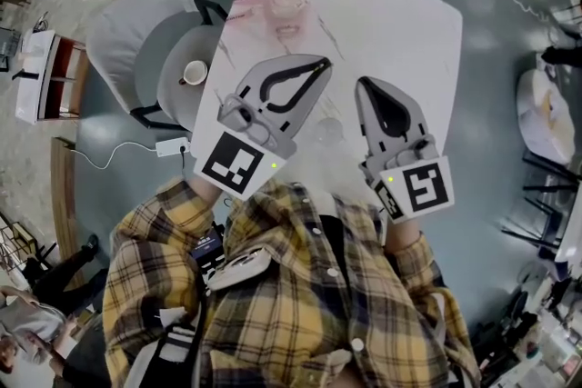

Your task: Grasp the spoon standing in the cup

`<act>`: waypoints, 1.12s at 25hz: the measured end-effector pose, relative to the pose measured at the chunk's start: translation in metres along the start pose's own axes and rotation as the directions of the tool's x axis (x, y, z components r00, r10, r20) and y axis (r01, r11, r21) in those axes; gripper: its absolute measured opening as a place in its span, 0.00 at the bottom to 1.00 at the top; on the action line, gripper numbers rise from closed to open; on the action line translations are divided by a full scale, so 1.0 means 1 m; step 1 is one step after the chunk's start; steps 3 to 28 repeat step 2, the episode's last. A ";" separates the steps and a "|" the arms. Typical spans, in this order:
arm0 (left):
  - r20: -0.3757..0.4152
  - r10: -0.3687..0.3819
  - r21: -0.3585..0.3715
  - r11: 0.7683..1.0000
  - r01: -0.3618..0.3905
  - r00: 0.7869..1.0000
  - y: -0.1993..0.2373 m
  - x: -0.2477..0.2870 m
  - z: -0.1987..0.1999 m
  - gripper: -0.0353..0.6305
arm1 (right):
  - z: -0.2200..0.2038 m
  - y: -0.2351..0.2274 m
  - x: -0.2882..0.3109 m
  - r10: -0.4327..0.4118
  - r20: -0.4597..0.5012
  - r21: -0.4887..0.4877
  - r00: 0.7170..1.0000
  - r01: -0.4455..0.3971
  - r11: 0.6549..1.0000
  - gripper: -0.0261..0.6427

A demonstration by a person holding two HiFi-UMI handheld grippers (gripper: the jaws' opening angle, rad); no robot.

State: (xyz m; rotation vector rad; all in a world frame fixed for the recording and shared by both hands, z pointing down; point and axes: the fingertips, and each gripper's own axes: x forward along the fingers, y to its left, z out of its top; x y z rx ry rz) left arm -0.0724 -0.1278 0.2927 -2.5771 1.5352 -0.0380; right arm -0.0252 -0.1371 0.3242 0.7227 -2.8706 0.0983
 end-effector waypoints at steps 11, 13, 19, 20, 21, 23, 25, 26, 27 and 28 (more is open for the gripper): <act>0.009 -0.007 0.008 1.000 0.007 1.000 0.001 0.001 0.004 0.08 | 0.002 -0.001 0.000 -0.001 0.003 -0.007 1.000 0.001 1.000 0.09; 0.009 -0.007 0.008 1.000 0.007 1.000 0.001 0.001 0.004 0.08 | 0.002 -0.001 0.000 -0.001 0.003 -0.007 1.000 0.001 1.000 0.09; 0.009 -0.007 0.008 1.000 0.007 1.000 0.001 0.001 0.004 0.08 | 0.002 -0.001 0.000 -0.001 0.003 -0.007 1.000 0.001 1.000 0.09; 0.009 -0.007 0.008 1.000 0.007 1.000 0.001 0.001 0.004 0.08 | 0.002 -0.001 0.000 -0.001 0.003 -0.007 1.000 0.001 1.000 0.09; 0.009 -0.007 0.008 1.000 0.007 1.000 0.001 0.001 0.004 0.08 | 0.002 -0.001 0.000 -0.001 0.003 -0.007 1.000 0.001 1.000 0.09; 0.009 -0.007 0.008 1.000 0.007 1.000 0.001 0.001 0.004 0.08 | 0.002 -0.001 0.000 -0.001 0.003 -0.007 1.000 0.001 1.000 0.09; 0.009 -0.007 0.008 1.000 0.007 1.000 0.001 0.001 0.004 0.08 | 0.002 -0.001 0.000 -0.001 0.003 -0.007 1.000 0.001 1.000 0.09; 0.009 -0.007 0.008 1.000 0.007 1.000 0.001 0.001 0.004 0.08 | 0.002 -0.001 0.000 -0.001 0.003 -0.007 1.000 0.001 1.000 0.09; 0.009 -0.007 0.008 1.000 0.007 1.000 0.001 0.001 0.004 0.08 | 0.002 -0.001 0.000 -0.001 0.003 -0.007 1.000 0.001 1.000 0.09; 0.009 -0.007 0.008 1.000 0.007 1.000 0.001 0.001 0.004 0.08 | 0.002 -0.001 0.000 -0.001 0.003 -0.007 1.000 0.001 1.000 0.09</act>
